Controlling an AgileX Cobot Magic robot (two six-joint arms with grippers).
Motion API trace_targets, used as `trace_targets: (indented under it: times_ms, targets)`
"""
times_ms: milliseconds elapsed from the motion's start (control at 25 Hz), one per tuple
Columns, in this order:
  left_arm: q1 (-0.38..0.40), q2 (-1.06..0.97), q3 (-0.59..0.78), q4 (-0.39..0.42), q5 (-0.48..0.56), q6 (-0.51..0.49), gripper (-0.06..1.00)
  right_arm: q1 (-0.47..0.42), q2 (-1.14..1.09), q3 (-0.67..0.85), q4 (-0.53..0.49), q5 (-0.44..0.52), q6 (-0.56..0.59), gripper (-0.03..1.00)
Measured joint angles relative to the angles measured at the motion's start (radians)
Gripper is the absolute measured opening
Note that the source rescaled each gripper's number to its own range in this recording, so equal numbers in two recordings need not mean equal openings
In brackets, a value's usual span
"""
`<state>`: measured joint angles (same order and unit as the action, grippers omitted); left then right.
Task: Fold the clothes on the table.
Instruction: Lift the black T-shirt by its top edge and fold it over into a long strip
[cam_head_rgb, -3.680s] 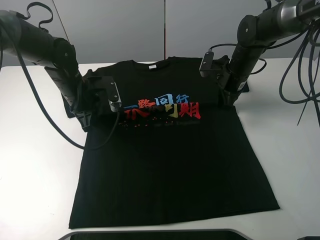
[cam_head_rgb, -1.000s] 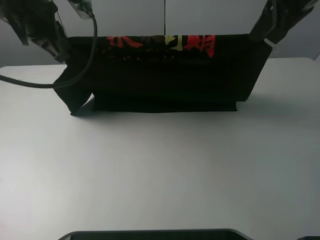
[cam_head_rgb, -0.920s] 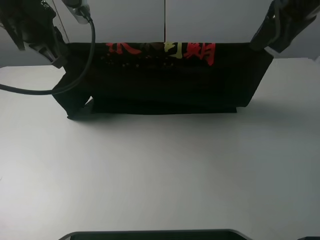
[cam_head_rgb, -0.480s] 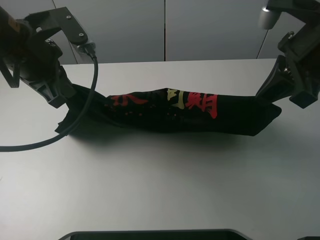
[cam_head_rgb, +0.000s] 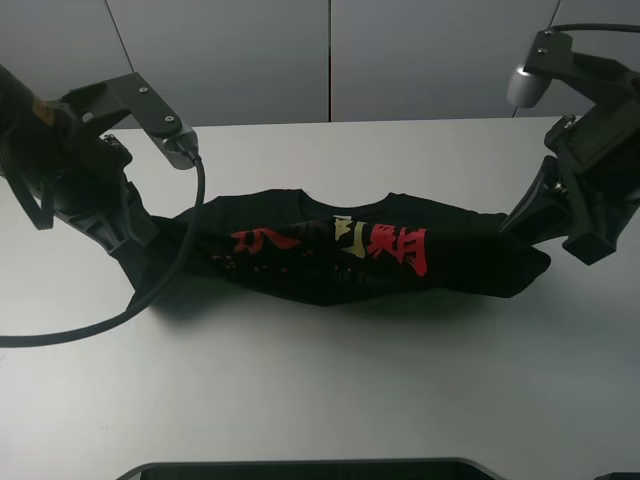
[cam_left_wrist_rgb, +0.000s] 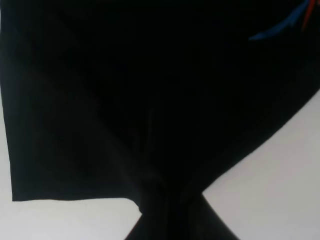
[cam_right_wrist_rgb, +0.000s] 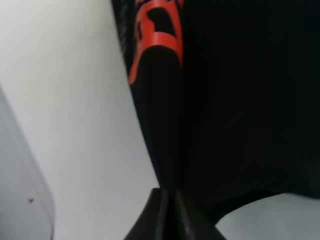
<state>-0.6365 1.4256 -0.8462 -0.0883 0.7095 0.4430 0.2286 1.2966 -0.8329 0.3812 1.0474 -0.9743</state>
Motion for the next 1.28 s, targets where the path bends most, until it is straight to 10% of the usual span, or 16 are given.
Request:
trace_targets:
  times_ms: [560,1280]
  targets:
    - [0.023,0.056,0.006,0.155,-0.338,-0.256,0.0,0.0,0.138,0.0,-0.039,-0.37,0.048,0.0]
    - [0.082,0.353,0.006,0.17,-0.729,-0.326,0.0,0.0,0.398,0.0,-0.076,-0.778,0.1,0.0]
